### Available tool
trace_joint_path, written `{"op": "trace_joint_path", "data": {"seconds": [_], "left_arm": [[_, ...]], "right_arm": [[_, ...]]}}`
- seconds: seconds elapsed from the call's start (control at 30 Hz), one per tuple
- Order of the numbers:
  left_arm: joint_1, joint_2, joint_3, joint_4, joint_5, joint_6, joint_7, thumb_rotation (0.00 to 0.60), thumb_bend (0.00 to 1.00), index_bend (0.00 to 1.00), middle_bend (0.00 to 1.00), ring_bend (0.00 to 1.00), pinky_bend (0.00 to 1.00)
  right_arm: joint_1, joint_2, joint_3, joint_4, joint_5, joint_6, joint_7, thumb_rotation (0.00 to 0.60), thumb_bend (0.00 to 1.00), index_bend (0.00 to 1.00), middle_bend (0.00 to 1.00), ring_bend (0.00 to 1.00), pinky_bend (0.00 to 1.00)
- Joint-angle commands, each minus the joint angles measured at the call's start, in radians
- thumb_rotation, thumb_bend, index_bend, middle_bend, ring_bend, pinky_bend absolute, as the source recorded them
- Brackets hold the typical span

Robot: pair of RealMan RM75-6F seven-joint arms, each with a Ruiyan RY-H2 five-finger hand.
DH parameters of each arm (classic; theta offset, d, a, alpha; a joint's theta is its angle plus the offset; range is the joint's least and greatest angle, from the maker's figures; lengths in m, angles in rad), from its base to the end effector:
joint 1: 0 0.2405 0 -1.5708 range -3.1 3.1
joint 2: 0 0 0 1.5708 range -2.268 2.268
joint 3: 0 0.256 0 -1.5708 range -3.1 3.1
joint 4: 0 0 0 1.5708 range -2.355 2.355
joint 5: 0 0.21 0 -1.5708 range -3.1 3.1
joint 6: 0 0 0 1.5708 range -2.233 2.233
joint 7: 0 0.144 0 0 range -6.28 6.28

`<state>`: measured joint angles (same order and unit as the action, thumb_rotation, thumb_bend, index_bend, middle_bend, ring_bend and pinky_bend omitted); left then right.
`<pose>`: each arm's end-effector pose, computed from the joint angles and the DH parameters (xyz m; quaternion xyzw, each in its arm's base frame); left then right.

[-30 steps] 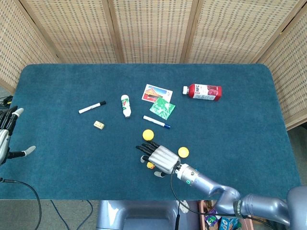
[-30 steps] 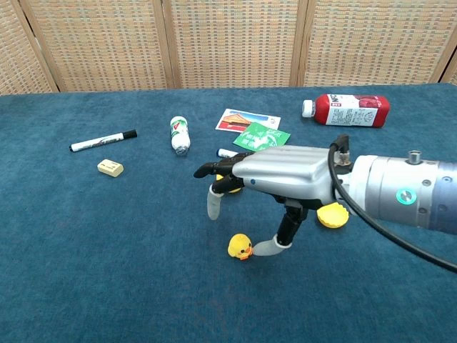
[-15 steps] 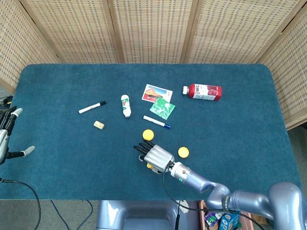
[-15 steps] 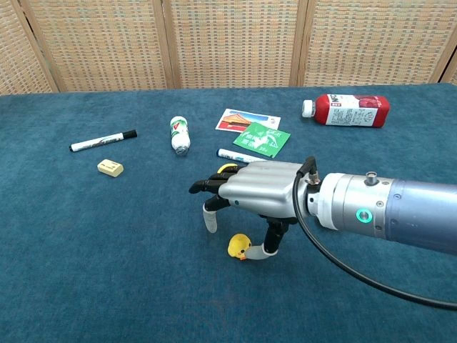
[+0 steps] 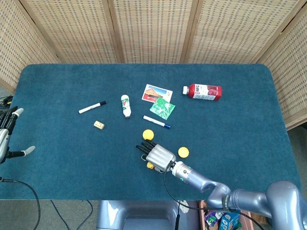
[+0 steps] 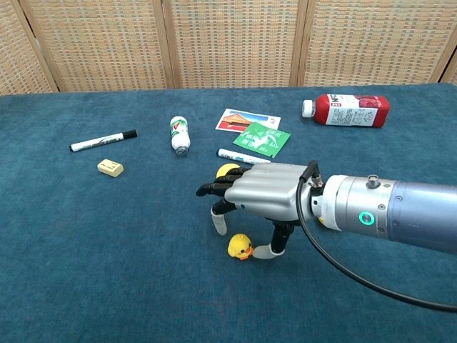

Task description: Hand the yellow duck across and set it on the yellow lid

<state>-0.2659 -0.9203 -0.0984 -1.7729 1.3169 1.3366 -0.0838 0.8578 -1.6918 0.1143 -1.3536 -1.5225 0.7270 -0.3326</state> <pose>-0.2787 0.2407 0.2030 -0.5829 -0.4177 -0.4052 0.5671 -0.0917 -0.3051 -0.0933 0.8919 -0.1869 0.3258 0.2519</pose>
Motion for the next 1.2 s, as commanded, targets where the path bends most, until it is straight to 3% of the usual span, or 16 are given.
{"op": "trace_joint_path", "data": {"seconds": [0.03, 0.9, 1.2], "left_arm": [[0.001, 0.000, 0.000, -0.001, 0.004, -0.002, 0.002, 0.600, 0.00, 0.00, 0.00, 0.00, 0.00], [0.003, 0.000, -0.012, 0.002, 0.000, -0.027, 0.004, 0.600, 0.00, 0.00, 0.00, 0.00, 0.00], [0.003, -0.001, -0.015, 0.001, 0.000, -0.035, 0.007, 0.600, 0.00, 0.00, 0.00, 0.00, 0.00]], "right_arm": [[0.003, -0.004, -0.003, 0.005, 0.006, 0.002, 0.001, 0.600, 0.27, 0.37, 0.00, 0.00, 0.00], [0.018, -0.047, -0.029, 0.057, 0.014, 0.047, 0.026, 0.600, 0.31, 0.50, 0.00, 0.00, 0.00], [0.004, 0.035, -0.008, -0.045, -0.015, 0.137, 0.026, 0.600, 0.31, 0.50, 0.00, 0.00, 0.00]]}}
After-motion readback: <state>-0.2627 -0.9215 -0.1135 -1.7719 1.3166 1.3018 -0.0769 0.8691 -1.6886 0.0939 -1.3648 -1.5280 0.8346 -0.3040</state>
